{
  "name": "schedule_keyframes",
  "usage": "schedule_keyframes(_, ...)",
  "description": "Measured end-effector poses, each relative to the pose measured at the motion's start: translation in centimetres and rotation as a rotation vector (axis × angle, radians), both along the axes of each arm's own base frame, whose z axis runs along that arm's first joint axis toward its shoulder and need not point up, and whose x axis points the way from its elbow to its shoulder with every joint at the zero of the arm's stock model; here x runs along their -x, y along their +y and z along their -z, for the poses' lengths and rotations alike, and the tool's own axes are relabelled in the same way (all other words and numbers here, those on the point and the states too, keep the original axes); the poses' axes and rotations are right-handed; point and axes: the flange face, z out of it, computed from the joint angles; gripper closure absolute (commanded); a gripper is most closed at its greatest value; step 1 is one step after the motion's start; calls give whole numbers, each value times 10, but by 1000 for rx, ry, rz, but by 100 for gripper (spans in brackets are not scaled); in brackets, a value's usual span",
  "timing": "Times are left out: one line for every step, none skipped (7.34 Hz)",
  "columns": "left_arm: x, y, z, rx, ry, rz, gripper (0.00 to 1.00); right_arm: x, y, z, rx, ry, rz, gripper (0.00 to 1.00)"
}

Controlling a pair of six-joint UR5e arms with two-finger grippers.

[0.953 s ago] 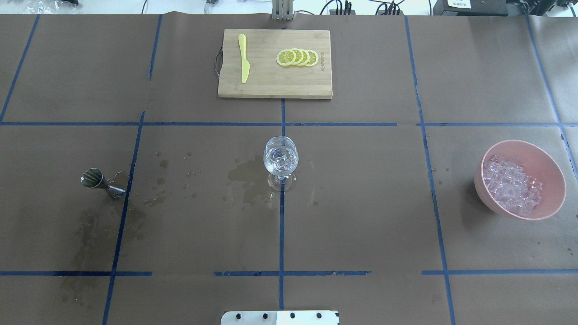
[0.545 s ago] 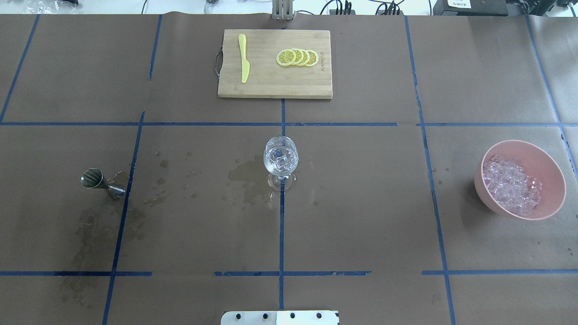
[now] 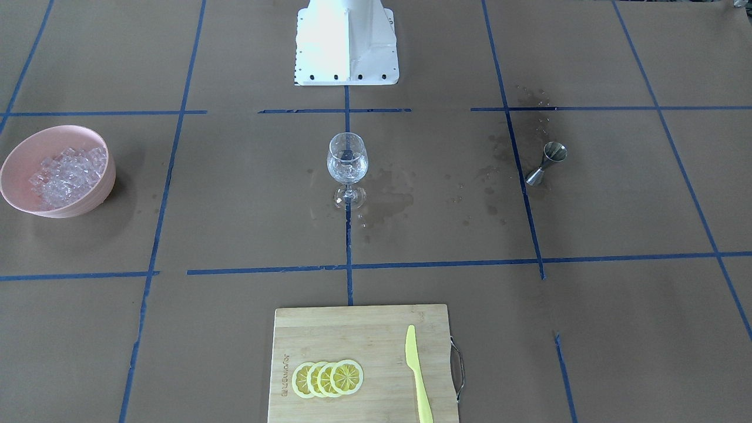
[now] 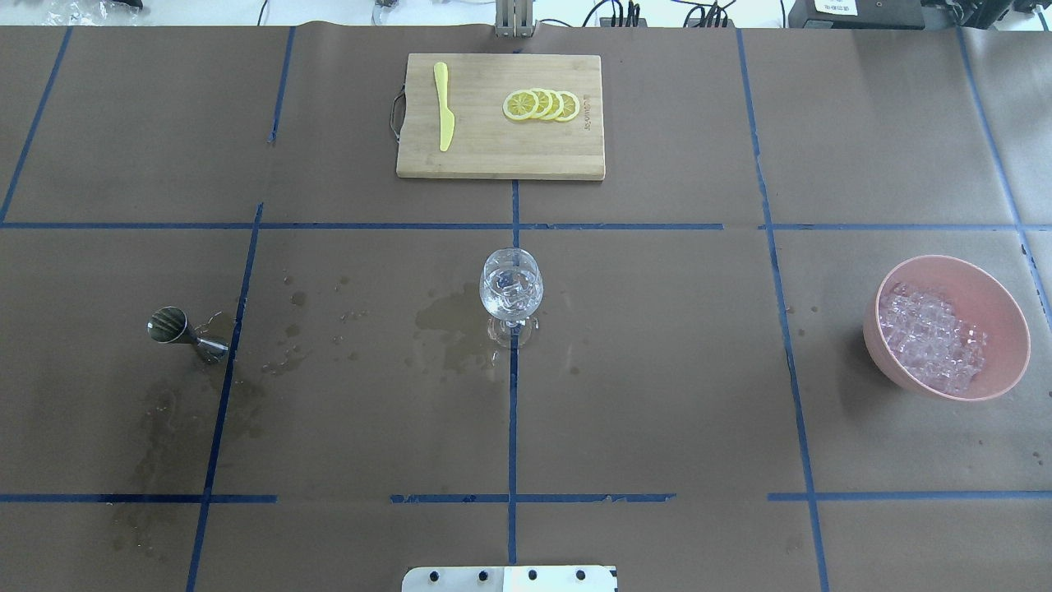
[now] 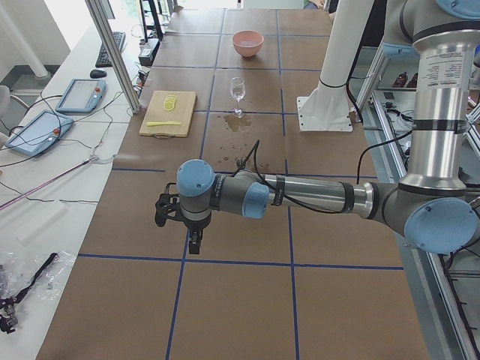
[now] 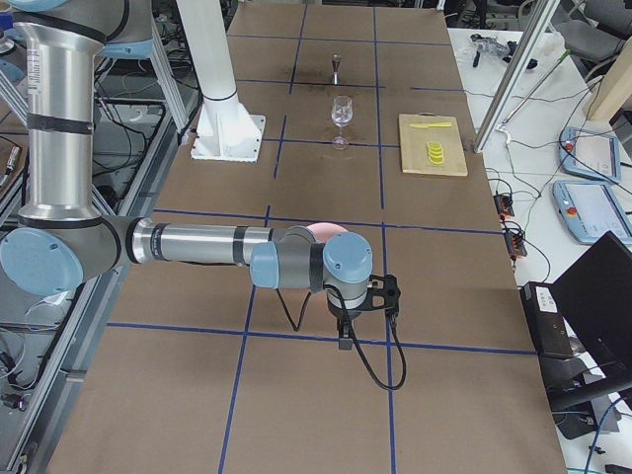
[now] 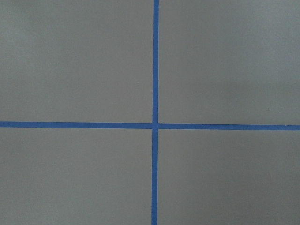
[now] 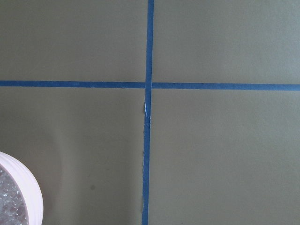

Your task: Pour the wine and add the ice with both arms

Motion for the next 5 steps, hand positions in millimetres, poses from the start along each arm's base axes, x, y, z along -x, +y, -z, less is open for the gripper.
schedule_keyframes(0, 0, 0, 0, 0, 0, 0, 0, 1, -1, -3, 0, 0, 0)
schedule_keyframes(0, 0, 0, 0, 0, 1, 0, 0, 0, -1, -6, 0, 0, 0)
schedule_keyframes(0, 0, 0, -1, 0, 1, 0, 0, 0, 0, -11, 1, 0, 0)
schedule_keyframes(0, 0, 0, -1, 0, 2, 0, 1, -3, 3, -20, 1, 2, 0)
schedule_keyframes(0, 0, 0, -2, 0, 2, 0, 3, -7, 7, -30, 1, 7, 0)
